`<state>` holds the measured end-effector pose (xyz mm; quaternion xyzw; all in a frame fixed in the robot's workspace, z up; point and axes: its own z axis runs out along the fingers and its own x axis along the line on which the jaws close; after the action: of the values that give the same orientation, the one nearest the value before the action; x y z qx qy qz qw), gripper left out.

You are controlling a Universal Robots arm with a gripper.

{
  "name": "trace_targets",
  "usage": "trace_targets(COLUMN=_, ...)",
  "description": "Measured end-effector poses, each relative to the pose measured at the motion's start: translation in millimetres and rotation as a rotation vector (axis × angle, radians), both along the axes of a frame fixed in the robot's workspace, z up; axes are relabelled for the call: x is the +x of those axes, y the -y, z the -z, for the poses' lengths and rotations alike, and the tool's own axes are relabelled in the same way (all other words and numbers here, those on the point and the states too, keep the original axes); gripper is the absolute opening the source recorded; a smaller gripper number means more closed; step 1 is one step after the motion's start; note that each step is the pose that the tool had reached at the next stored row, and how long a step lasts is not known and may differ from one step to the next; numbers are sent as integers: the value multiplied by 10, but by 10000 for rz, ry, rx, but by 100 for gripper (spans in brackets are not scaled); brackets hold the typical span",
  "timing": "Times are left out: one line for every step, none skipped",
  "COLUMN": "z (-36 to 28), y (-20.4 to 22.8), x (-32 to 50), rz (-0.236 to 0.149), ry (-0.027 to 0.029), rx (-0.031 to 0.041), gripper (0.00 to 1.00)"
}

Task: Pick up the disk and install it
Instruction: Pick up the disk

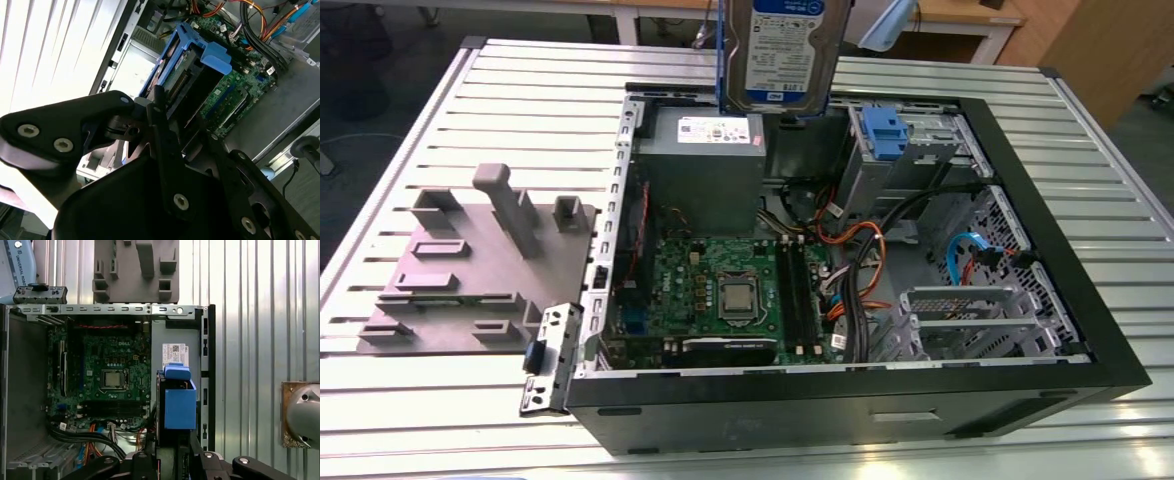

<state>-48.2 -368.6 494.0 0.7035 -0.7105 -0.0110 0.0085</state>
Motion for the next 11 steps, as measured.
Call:
trace_targets(z=0, y=23, x=0, rz=0, ry=0, rx=1, gripper=35)
trace_targets(z=0, y=44, x=0, rz=0, ry=0, rx=0, gripper=35)
trace_targets(z=0, y=66, x=0, rz=1, ry=0, rx=0, gripper=35)
trace_targets(z=0, y=89, x=0, rz=1, ry=-1, rx=0, gripper=35)
trace_targets(z=0, y=112, x=0, rz=1, ry=0, rx=1, gripper=35)
trace_targets(z=0, y=136, x=0, rz=1, ry=0, rx=1, gripper=35)
trace_targets(z=0, y=160, x=0, rz=1, ry=0, rx=0, gripper=35)
trace_targets(z=0, y=187, x=0, rz=0, ry=0, rx=0, gripper=35)
trace_targets(z=0, y=211, x=0, rz=0, ry=0, rx=0, gripper=35)
trace_targets(z=0, y=238, x=0, rz=0, ry=0, rx=1, gripper=35)
trace_targets(z=1, y=265, x=0, rz=0, ry=0, rx=1, gripper=35)
